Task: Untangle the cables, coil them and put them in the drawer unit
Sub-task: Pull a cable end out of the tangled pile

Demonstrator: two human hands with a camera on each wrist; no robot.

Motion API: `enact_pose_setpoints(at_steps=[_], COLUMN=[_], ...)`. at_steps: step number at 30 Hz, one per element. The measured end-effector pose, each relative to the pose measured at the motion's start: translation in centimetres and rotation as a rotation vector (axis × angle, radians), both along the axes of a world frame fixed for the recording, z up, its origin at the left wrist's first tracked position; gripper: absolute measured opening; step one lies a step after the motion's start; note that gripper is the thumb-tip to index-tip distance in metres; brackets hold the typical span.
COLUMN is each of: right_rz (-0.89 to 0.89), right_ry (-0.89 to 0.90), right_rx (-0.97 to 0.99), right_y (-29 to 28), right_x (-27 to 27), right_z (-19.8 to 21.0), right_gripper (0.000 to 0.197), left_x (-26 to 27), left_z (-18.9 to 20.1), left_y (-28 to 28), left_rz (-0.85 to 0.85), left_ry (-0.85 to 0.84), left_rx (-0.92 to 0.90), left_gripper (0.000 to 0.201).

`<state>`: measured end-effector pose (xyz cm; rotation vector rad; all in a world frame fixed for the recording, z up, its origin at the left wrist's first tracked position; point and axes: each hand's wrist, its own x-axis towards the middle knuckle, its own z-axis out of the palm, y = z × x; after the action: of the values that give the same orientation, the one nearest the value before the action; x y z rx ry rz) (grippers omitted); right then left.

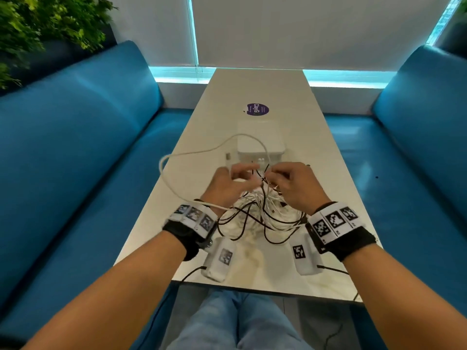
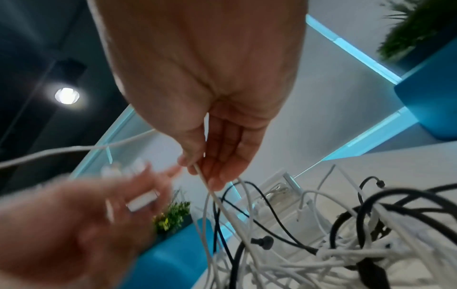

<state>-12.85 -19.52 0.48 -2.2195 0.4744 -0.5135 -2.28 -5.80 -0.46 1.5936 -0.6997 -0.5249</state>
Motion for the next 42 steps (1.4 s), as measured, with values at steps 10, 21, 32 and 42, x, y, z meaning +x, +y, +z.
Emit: enact_pose_setpoints(at_steps=[10, 21, 32, 42], right_rz=[0.015, 0.079, 0.056, 0.018], right_ry=[-0.257, 0.39, 0.417, 0.397], right_rx=[0.178, -0.086, -0.12, -0.096], right_y=[0.1, 0.6, -1.5, -1.1], right_x=[-1.8, -2.4, -3.2, -2.8], right_z=[2.2, -5.2, -7.1, -7.7], right_gripper=[0.018, 0.032, 0.031, 0.031], left_x=[-2.5, -0.7, 0.4, 1.7], left_z=[-5.0, -3.1, -1.6, -1.0], left_y=[-3.5, -3.4, -1.0, 0.2], left_rz=[0.057, 0.138, 0.062, 0.228], left_ry=[-0.307, 0.118, 0.343, 0.433], left_rx=[0.225, 0.029, 0.031, -0.062], left_gripper=[0.02, 0.033, 0.027, 0.022])
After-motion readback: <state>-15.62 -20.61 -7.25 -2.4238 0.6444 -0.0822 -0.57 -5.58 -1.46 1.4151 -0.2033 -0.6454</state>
